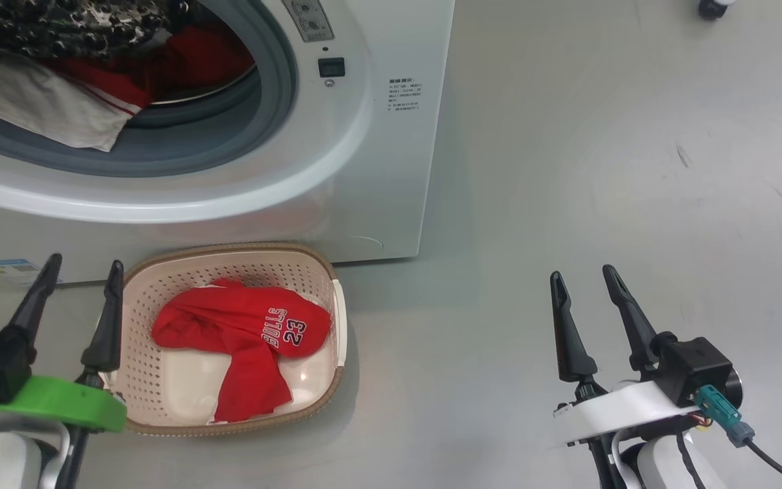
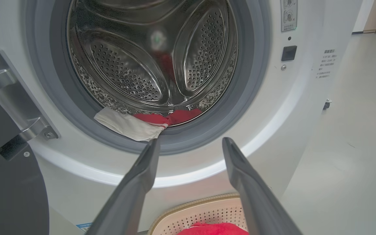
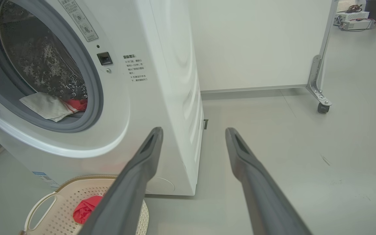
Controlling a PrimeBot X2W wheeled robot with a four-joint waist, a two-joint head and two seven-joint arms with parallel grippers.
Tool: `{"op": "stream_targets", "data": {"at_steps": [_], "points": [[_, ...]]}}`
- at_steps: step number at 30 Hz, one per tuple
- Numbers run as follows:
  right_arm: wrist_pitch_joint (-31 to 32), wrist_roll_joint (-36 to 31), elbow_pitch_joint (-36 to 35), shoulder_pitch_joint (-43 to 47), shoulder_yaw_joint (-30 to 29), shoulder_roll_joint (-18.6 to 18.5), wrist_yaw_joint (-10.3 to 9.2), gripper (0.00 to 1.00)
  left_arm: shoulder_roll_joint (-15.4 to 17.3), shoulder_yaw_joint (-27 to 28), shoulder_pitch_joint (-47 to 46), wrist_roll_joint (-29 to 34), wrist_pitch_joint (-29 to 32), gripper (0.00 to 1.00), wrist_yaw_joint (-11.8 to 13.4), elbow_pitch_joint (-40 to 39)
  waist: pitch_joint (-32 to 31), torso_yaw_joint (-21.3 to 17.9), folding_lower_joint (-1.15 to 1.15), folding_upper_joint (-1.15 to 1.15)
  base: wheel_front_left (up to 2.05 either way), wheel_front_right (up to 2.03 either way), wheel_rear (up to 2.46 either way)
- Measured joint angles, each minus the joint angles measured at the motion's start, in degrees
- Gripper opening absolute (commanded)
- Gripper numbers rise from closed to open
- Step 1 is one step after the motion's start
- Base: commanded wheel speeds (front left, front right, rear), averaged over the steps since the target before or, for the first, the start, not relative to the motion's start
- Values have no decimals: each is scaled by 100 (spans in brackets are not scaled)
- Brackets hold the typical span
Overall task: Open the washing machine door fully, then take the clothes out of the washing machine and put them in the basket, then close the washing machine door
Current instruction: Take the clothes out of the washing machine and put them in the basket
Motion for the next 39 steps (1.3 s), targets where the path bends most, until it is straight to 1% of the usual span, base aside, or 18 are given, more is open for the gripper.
{"op": "stream_targets", "data": {"at_steps": [2,3,8,11,14,19,22,24,32,39], "points": [[0,0,-48,-82,77,-1,-11,100,96,-2,-201,0,19,100,-3,24,142,-44,0,0,0,0,0],[0,1,-68,-126,113,-1,-57,100,147,0,-311,0,27,100,-4,31,215,-67,0,0,0,0,0],[0,62,-178,-348,285,-3,-163,100,385,-5,-969,-1,255,100,-9,60,577,-196,0,0,0,0,0],[0,120,-240,-485,407,-8,-237,100,547,-9,-1359,0,437,100,-24,123,787,-284,0,0,0,0,0],[0,200,-287,-606,501,-9,-261,100,701,-36,-1699,32,673,100,-24,225,985,-385,0,0,0,0,0],[0,304,-349,-776,660,-13,-356,100,931,-127,-2262,157,1080,100,-31,457,1268,-582,0,0,0,0,0],[0,366,-381,-862,768,-18,-361,100,1092,-175,-2567,188,1345,100,-31,635,1407,-716,0,0,0,0,0],[0,410,-396,-903,834,-19,-412,100,1184,-186,-2754,191,1515,100,-31,766,1491,-805,0,0,0,0,0],[0,569,-415,-1051,1073,-20,-501,100,1563,-377,-3467,366,2207,100,-31,1257,1771,-1128,1,0,0,0,0],[0,665,-472,-1143,1277,-20,-515,100,1912,-469,-4022,641,2711,100,-32,1564,1958,-1378,1,0,0,0,0]]}}
